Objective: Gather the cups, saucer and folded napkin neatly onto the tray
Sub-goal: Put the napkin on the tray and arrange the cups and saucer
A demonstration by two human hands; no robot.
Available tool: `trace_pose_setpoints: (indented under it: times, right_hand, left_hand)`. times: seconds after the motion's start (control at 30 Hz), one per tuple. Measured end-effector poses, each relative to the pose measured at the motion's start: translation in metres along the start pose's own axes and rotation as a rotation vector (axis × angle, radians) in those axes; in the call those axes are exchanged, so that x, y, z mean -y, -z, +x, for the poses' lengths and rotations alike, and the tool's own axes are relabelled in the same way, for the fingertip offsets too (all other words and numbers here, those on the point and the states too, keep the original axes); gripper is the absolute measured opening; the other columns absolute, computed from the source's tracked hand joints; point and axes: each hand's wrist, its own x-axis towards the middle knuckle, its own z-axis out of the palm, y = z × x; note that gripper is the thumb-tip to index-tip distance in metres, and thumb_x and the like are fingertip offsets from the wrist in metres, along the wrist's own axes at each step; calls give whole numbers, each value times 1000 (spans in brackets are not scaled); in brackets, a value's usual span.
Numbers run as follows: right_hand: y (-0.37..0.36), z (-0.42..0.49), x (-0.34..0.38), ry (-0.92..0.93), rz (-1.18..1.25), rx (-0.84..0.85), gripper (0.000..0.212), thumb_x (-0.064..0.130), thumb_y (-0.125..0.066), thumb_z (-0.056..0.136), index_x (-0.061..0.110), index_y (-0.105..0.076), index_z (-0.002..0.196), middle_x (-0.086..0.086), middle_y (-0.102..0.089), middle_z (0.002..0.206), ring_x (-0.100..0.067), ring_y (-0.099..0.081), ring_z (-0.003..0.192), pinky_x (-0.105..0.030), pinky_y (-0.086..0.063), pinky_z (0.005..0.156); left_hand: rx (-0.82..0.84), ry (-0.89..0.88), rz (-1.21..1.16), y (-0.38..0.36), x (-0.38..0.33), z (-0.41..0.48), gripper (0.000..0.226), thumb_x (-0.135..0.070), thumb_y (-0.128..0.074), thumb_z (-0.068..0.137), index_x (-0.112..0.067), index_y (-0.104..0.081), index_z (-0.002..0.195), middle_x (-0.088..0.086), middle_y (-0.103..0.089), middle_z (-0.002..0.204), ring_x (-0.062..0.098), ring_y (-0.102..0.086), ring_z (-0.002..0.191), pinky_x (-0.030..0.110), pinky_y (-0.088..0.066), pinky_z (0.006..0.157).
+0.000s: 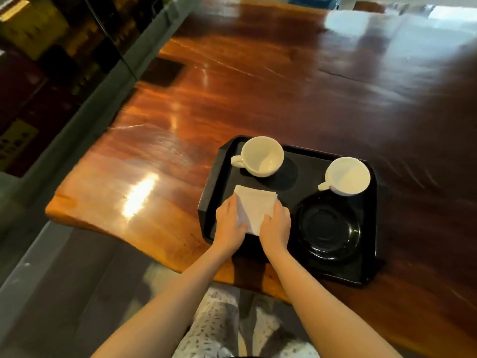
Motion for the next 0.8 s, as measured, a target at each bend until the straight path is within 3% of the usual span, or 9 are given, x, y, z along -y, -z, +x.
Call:
trace_pose_setpoints:
  times: [0.07,0.17,0.23,0.33,0.4,0.5,0.57,0.67,0.8]
  right_hand:
    - [-3,2,-4,8,-37,-37,34,11,-37,97,15,-43,130,-11,-47,126,-18,-48,103,-26,-42,82]
    - [-5,1,-5,-19,-39,-24,37,17,-35,99,18,-36,137,-6,-40,133,-7,-47,98,-15,-39,77]
    - [-2,-1,0,18,-60,-10,50,12,-41,97,18,-25,145,-4,-31,143,-13,-40,121,-21,-39,92]
    - [11,10,16,90,42,-20,69,8,-54,90,16,-17,148,-5,-25,151,-19,-25,139,-30,-33,107]
    - [24,32,26,86,183,11,81,7,-62,86,17,-14,149,-7,-23,154,-20,-21,143,-32,-28,112]
    - [35,66,37,98,172,114,96,10,-72,79,17,-7,150,-6,-22,156,-20,-19,145,-39,-22,116]
    - [35,79,42,130,159,182,100,14,-75,77,19,-7,150,-3,-23,156,-20,-21,143,-41,-24,116]
    - [31,84,46,207,228,169,91,13,-77,74,17,-21,146,-2,-35,147,-16,-34,134,-32,-33,107]
    - [26,78,44,205,314,79,82,12,-77,73,21,-31,139,10,-41,129,-4,-38,119,-25,-38,98]
  left_hand:
    - [13,-42,110,-2,6,1,43,-22,-62,80,-17,-40,117,-1,-51,118,21,-50,113,29,-40,90]
    - [65,-62,218,4,2,0,66,-20,-59,87,-12,-25,144,8,-30,151,28,-27,139,33,-24,113]
    - [36,-80,122,19,-8,4,73,-18,-55,92,-11,-10,150,6,-10,160,23,-8,147,31,-9,118]
    - [-10,-148,-60,43,-29,28,71,-11,-51,93,-13,-9,150,4,-8,160,19,-2,148,29,-8,116]
    - [7,-170,-67,53,-41,55,72,-5,-51,91,-12,-10,150,4,-12,159,20,-5,147,30,-13,116]
    - [112,-220,25,58,-50,91,74,5,-53,84,-12,-20,148,11,-29,152,28,-20,143,43,-26,116]
    - [172,-293,32,57,-50,109,69,6,-55,74,-14,-37,137,12,-51,131,30,-43,126,49,-45,99]
    - [199,-329,27,62,-53,121,64,7,-55,71,-16,-44,130,8,-60,115,24,-54,110,34,-47,79]
    - [206,-383,23,64,-56,127,59,9,-56,76,-13,-46,130,7,-59,122,22,-52,115,30,-43,82]
